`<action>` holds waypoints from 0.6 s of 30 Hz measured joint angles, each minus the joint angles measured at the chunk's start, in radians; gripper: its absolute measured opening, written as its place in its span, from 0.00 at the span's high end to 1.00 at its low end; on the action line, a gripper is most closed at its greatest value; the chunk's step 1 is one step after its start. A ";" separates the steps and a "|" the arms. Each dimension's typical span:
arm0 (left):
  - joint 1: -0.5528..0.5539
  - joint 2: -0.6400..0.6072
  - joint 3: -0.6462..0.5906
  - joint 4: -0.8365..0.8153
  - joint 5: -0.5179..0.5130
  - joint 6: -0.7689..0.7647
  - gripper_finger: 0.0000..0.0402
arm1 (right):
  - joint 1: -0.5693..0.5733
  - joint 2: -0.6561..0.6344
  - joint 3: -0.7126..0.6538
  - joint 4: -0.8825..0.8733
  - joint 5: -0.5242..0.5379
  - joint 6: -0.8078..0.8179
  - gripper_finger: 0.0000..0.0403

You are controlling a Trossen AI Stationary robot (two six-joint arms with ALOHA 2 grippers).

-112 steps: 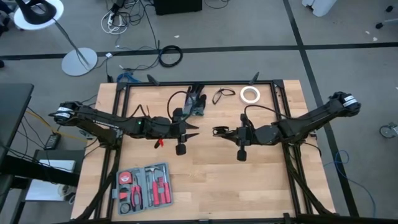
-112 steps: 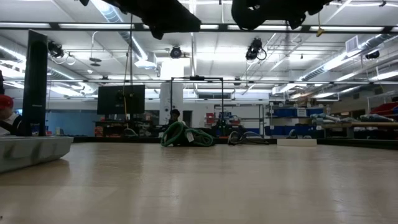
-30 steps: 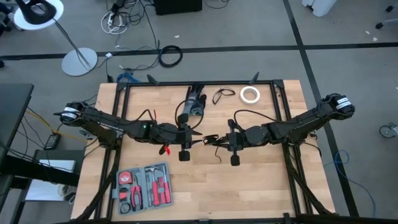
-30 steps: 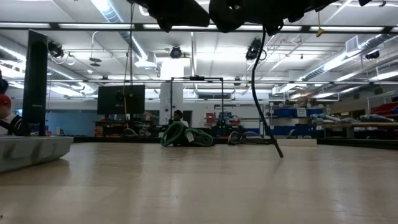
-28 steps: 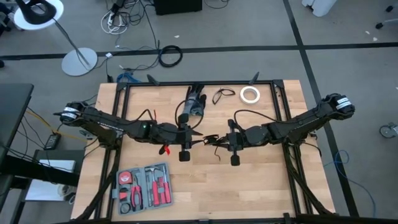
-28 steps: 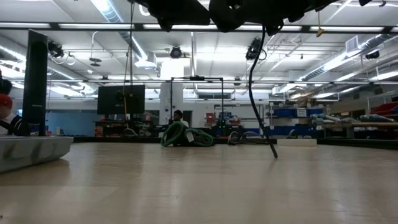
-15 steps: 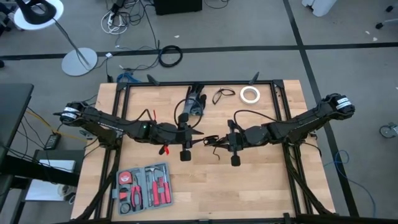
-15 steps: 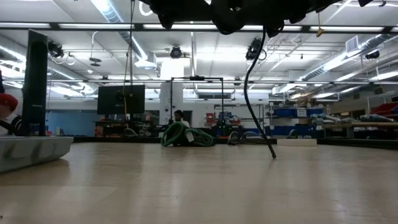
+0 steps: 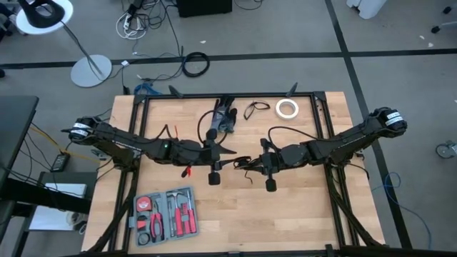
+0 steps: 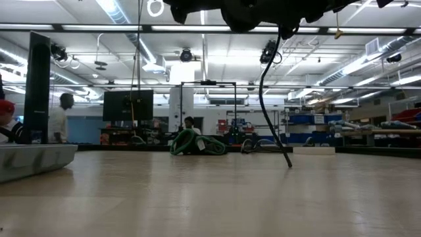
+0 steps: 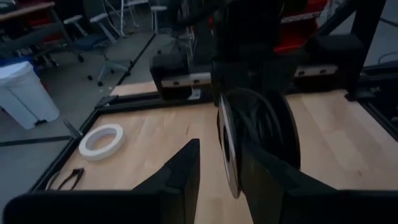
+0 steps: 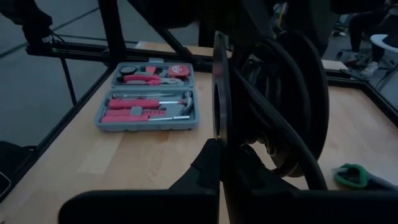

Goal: Coil cords
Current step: Uncoil the black wire from the spool

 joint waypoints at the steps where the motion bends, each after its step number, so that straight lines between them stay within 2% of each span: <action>1: 0.000 0.000 0.000 0.004 -0.002 0.005 0.72 | 0.000 0.000 0.000 0.005 0.000 -0.004 1.00; 18: 0.000 0.000 0.000 0.024 -0.019 -0.010 0.72 | -0.010 0.001 0.000 0.051 -0.041 -0.032 1.00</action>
